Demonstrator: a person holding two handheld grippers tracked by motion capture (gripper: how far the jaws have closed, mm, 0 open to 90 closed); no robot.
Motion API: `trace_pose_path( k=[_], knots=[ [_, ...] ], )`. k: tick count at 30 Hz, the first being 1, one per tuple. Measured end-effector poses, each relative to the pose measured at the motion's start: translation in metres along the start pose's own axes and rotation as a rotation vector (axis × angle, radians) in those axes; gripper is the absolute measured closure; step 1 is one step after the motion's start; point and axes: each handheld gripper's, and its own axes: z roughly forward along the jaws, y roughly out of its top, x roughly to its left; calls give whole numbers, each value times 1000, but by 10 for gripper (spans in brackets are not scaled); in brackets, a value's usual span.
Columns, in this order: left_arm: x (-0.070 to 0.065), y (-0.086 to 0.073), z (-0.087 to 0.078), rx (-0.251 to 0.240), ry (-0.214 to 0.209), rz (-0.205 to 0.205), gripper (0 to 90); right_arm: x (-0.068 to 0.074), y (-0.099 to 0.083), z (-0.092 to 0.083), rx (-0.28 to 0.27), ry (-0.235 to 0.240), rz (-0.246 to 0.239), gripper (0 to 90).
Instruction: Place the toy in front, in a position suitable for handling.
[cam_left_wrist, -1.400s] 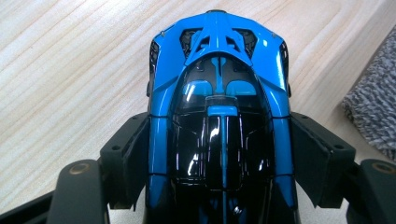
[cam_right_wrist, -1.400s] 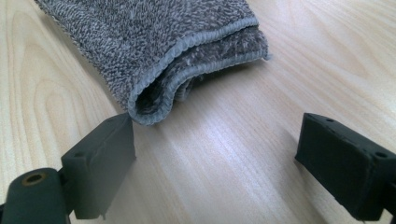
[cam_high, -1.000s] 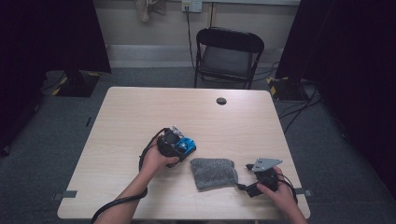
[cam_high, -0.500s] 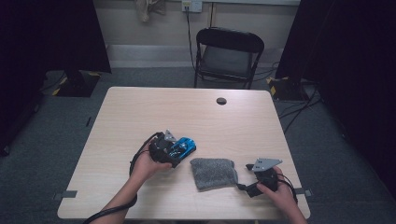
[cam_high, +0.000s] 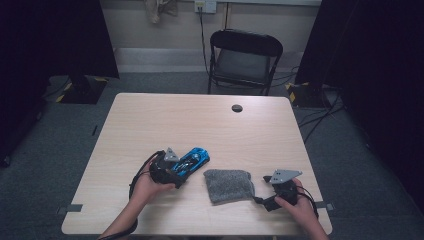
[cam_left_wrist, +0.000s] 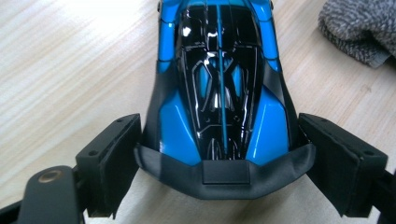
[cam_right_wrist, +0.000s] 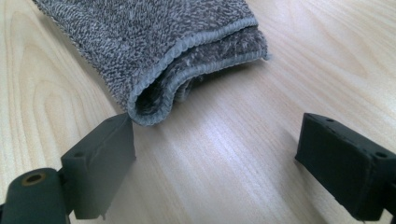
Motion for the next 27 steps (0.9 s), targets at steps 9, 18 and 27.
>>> trace_pose_path(
  k=[9,18,27],
  knots=[
    [-1,-10,3,-58,-12,-21,148,0,0,0,0,0,0,108],
    [0,-20,2,-149,4,-20,238,1,0,0,2,-5,5,108],
    [1,-21,2,-160,-3,-17,242,1,-1,-1,1,-7,10,108]
  ],
)
